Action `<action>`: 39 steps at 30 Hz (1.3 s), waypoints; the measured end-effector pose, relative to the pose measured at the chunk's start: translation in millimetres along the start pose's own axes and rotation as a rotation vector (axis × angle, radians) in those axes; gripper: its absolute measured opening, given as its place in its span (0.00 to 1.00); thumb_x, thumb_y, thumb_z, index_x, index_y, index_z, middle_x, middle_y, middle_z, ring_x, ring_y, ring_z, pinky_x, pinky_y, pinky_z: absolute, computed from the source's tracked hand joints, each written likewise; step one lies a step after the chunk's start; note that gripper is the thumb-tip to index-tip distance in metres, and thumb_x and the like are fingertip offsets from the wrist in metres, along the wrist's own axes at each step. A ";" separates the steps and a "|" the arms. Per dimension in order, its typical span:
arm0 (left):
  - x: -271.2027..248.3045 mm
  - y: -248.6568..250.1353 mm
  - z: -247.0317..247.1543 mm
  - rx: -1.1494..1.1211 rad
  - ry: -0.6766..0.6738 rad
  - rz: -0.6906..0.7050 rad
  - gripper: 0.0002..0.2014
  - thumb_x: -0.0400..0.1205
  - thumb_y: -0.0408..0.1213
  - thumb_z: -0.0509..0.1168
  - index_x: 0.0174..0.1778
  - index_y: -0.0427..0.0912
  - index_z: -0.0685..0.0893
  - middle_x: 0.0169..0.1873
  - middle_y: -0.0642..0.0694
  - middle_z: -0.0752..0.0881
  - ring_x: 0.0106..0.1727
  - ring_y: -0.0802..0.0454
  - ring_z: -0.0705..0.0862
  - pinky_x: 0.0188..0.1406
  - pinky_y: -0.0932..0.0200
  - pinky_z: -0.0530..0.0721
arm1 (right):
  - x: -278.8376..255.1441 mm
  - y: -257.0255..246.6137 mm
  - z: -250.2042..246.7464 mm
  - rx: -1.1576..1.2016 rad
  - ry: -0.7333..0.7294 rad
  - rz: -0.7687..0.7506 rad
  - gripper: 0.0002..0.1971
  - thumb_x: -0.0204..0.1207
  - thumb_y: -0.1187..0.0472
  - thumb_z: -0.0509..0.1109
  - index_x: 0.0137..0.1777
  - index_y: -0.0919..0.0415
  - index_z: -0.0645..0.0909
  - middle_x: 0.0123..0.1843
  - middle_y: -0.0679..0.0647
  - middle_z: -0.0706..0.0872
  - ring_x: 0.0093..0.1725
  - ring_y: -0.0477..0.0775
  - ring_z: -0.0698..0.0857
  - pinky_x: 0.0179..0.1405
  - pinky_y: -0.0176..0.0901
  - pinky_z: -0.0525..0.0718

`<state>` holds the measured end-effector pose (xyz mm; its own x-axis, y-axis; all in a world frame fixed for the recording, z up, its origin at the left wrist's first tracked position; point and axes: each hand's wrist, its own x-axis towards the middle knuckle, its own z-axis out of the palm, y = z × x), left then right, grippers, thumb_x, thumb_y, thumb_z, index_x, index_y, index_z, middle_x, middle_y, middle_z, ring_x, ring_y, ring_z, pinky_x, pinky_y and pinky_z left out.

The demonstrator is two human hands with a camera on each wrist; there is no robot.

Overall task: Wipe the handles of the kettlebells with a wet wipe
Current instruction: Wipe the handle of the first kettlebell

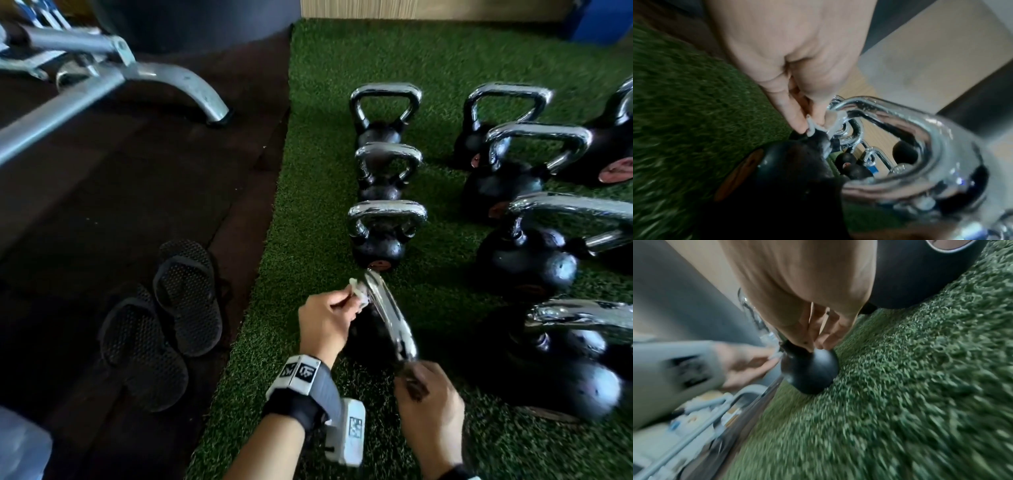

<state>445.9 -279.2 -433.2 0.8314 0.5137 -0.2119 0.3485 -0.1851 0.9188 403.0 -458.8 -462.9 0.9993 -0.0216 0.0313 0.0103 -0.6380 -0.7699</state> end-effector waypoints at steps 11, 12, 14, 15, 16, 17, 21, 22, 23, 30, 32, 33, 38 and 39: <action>14.6 22.3 10.4 0.101 -0.126 0.062 0.13 0.79 0.36 0.79 0.59 0.48 0.94 0.50 0.56 0.94 0.42 0.75 0.88 0.49 0.81 0.81 | 73.2 -0.6 -2.0 0.330 -0.462 0.189 0.29 0.75 0.50 0.79 0.76 0.50 0.80 0.72 0.46 0.84 0.70 0.46 0.83 0.75 0.55 0.80; 13.6 22.8 12.4 0.031 -0.119 0.066 0.12 0.79 0.33 0.79 0.58 0.45 0.94 0.50 0.56 0.93 0.42 0.75 0.88 0.47 0.82 0.81 | 75.6 -0.5 2.0 0.385 -0.494 0.221 0.30 0.74 0.49 0.79 0.76 0.51 0.80 0.71 0.47 0.85 0.70 0.47 0.84 0.74 0.57 0.80; 11.3 23.7 14.6 -0.122 -0.104 0.069 0.12 0.79 0.28 0.78 0.58 0.39 0.94 0.50 0.49 0.94 0.47 0.63 0.93 0.49 0.74 0.86 | 77.1 1.3 7.0 0.434 -0.486 0.240 0.30 0.72 0.48 0.80 0.74 0.50 0.81 0.68 0.49 0.88 0.67 0.46 0.87 0.72 0.56 0.82; 10.9 24.0 15.3 -0.165 -0.101 0.073 0.12 0.79 0.28 0.77 0.59 0.38 0.93 0.52 0.46 0.95 0.50 0.57 0.94 0.53 0.66 0.89 | 76.9 2.4 7.5 0.442 -0.477 0.236 0.29 0.72 0.48 0.80 0.74 0.50 0.82 0.67 0.49 0.89 0.66 0.46 0.87 0.71 0.56 0.83; 11.0 24.8 15.8 -0.188 -0.102 0.080 0.13 0.79 0.28 0.77 0.60 0.38 0.93 0.53 0.46 0.94 0.52 0.54 0.94 0.56 0.59 0.90 | 76.7 3.0 7.8 0.446 -0.472 0.228 0.29 0.73 0.49 0.80 0.74 0.50 0.82 0.66 0.48 0.89 0.65 0.46 0.88 0.71 0.56 0.83; 12.6 25.2 16.5 -0.205 -0.104 0.088 0.13 0.79 0.28 0.77 0.60 0.40 0.93 0.54 0.46 0.94 0.52 0.54 0.94 0.57 0.56 0.91 | 76.8 3.5 7.5 0.448 -0.473 0.224 0.28 0.73 0.49 0.80 0.74 0.50 0.82 0.65 0.48 0.90 0.64 0.45 0.88 0.70 0.55 0.84; 17.9 30.6 14.7 -0.290 -0.174 0.080 0.15 0.80 0.25 0.75 0.60 0.45 0.93 0.55 0.48 0.94 0.54 0.55 0.93 0.59 0.52 0.92 | 75.7 1.5 7.1 0.475 -0.480 0.228 0.29 0.73 0.48 0.79 0.74 0.49 0.81 0.61 0.48 0.92 0.59 0.47 0.91 0.65 0.57 0.87; 17.6 30.8 12.4 -0.324 -0.217 0.083 0.16 0.81 0.23 0.73 0.61 0.45 0.92 0.57 0.48 0.94 0.57 0.52 0.93 0.59 0.52 0.92 | 75.1 1.6 7.5 0.487 -0.475 0.229 0.30 0.72 0.47 0.79 0.74 0.49 0.81 0.60 0.49 0.92 0.59 0.48 0.91 0.65 0.58 0.87; 16.6 29.7 9.3 -0.356 -0.262 0.087 0.18 0.83 0.21 0.70 0.61 0.46 0.92 0.58 0.48 0.93 0.60 0.51 0.92 0.59 0.53 0.91 | 74.8 2.0 7.8 0.494 -0.467 0.226 0.30 0.71 0.46 0.80 0.74 0.50 0.82 0.62 0.50 0.92 0.61 0.49 0.90 0.66 0.59 0.86; 11.5 39.2 -11.2 -0.336 -0.369 0.094 0.12 0.78 0.36 0.78 0.57 0.51 0.94 0.56 0.50 0.94 0.59 0.52 0.92 0.56 0.54 0.92 | 77.5 6.4 10.5 0.473 -0.453 0.222 0.36 0.64 0.36 0.80 0.73 0.45 0.82 0.68 0.50 0.88 0.68 0.50 0.86 0.72 0.60 0.82; 7.8 42.2 -11.1 -0.321 -0.349 0.074 0.19 0.70 0.50 0.81 0.56 0.52 0.95 0.54 0.50 0.95 0.58 0.52 0.93 0.60 0.48 0.91 | 79.0 8.2 11.0 0.478 -0.450 0.211 0.36 0.63 0.35 0.81 0.72 0.45 0.83 0.66 0.49 0.90 0.66 0.48 0.87 0.70 0.60 0.83; 5.6 41.8 -12.1 -0.317 -0.352 0.057 0.21 0.67 0.54 0.81 0.55 0.53 0.95 0.53 0.49 0.95 0.57 0.51 0.93 0.62 0.46 0.90 | 79.8 9.5 11.8 0.465 -0.450 0.195 0.34 0.65 0.37 0.81 0.71 0.46 0.84 0.64 0.47 0.90 0.65 0.47 0.88 0.70 0.59 0.84; -1.1 36.6 -27.3 -0.226 -0.416 0.007 0.25 0.61 0.61 0.85 0.51 0.54 0.96 0.47 0.48 0.96 0.54 0.48 0.94 0.63 0.40 0.89 | 81.8 9.7 11.6 0.406 -0.509 0.119 0.29 0.69 0.36 0.78 0.70 0.43 0.84 0.64 0.43 0.90 0.66 0.45 0.86 0.72 0.59 0.81; -2.0 37.3 -28.0 -0.214 -0.411 0.020 0.23 0.63 0.60 0.84 0.51 0.53 0.96 0.46 0.48 0.96 0.54 0.48 0.94 0.64 0.41 0.89 | 82.8 8.9 11.5 0.406 -0.514 0.110 0.30 0.68 0.34 0.78 0.70 0.43 0.84 0.64 0.42 0.90 0.66 0.45 0.87 0.72 0.59 0.81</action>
<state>445.1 -263.7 -389.2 0.9547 0.1294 -0.2680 0.2694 0.0073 0.9630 486.3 -457.5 -474.5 0.8846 0.3639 -0.2917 -0.1804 -0.3098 -0.9335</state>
